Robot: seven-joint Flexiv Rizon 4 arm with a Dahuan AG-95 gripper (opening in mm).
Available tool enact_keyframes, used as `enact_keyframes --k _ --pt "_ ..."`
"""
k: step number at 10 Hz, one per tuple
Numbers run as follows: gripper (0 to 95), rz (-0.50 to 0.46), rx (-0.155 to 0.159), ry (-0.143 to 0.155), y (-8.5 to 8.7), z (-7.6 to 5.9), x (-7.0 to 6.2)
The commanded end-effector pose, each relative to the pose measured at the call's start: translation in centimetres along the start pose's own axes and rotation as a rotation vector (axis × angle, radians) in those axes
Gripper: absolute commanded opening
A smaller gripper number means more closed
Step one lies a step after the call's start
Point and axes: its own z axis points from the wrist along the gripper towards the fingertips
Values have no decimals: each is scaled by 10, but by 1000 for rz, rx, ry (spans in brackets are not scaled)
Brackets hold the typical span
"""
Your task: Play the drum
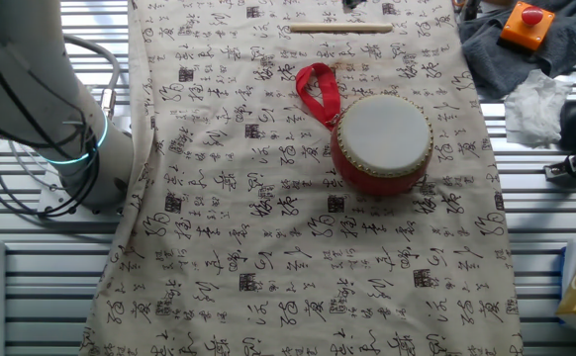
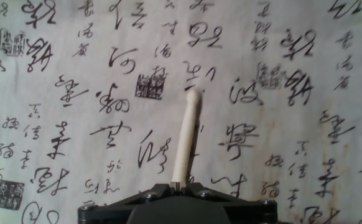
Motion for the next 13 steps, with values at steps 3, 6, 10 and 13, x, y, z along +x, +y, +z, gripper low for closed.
enact_keyframes --k 3,6,10,13 --pt "570 8 -8 -5 1 2 8" --pt "570 16 -5 -4 2 5 11" --pt "380 36 4 -2 3 18 18" --pt "380 41 12 6 3 27 19"
